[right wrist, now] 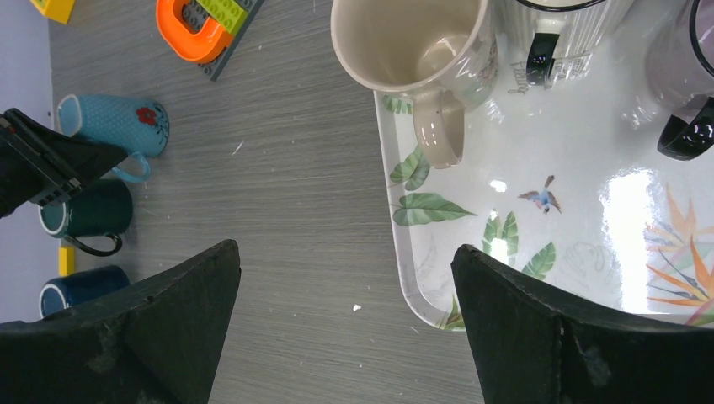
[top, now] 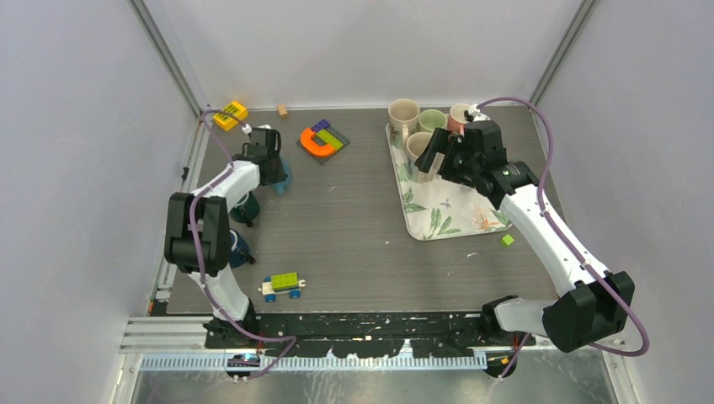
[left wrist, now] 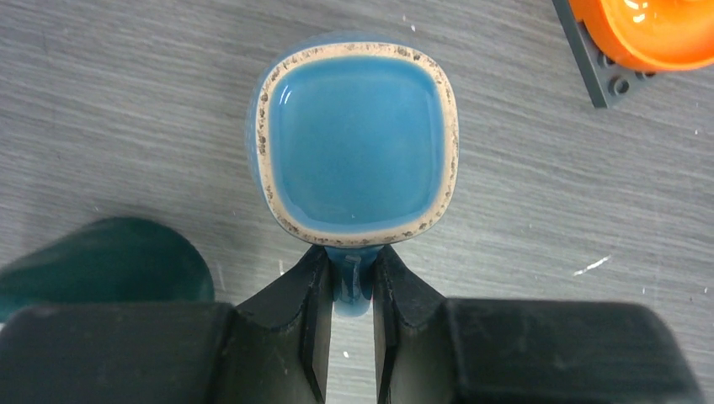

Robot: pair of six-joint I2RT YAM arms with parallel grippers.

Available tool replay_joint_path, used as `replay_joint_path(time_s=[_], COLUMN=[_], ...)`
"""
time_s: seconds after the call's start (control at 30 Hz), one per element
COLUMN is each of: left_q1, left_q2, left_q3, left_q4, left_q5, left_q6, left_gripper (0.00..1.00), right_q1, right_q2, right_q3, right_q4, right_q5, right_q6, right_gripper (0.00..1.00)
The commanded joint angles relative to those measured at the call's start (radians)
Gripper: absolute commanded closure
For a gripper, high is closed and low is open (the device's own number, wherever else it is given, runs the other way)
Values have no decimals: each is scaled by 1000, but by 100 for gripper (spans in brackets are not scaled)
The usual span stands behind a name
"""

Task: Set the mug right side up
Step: Turn over the cup at the center of the board.

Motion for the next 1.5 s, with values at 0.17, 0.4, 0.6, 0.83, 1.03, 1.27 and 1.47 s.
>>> replay_joint_path(time_s=[0.17, 0.4, 0.6, 0.83, 1.03, 1.27, 1.47], left_q1=[-105, -189, -236, -256, -256, -257, -259], left_q2=[-142, -218, -242, -224, -203, -183, -162], left_q3=[-66, -161, -206, -202, -180, -166, -154], left_q4=[-40, -47, -52, -68, -85, -86, -88], left_q5=[-69, -107, -140, -167, -177, -177, -173], left_q6=[-73, -145, -169, -168, -161, -155, -143], left_gripper=[100, 100, 99, 73, 62, 62, 68], right_q1=[9, 20, 34, 38, 40, 41, 41], right_q2=[3, 4, 9, 14, 20, 24, 19], right_q3=[4, 2, 5, 8, 10, 9, 10], right_q4=[45, 47, 44, 38, 35, 34, 33], right_q5=[-37, -48, -43, -28, -24, -22, -18], right_q6=[3, 6, 3, -3, -5, -6, -7], right_gripper=[0, 0, 0, 0, 0, 0, 0])
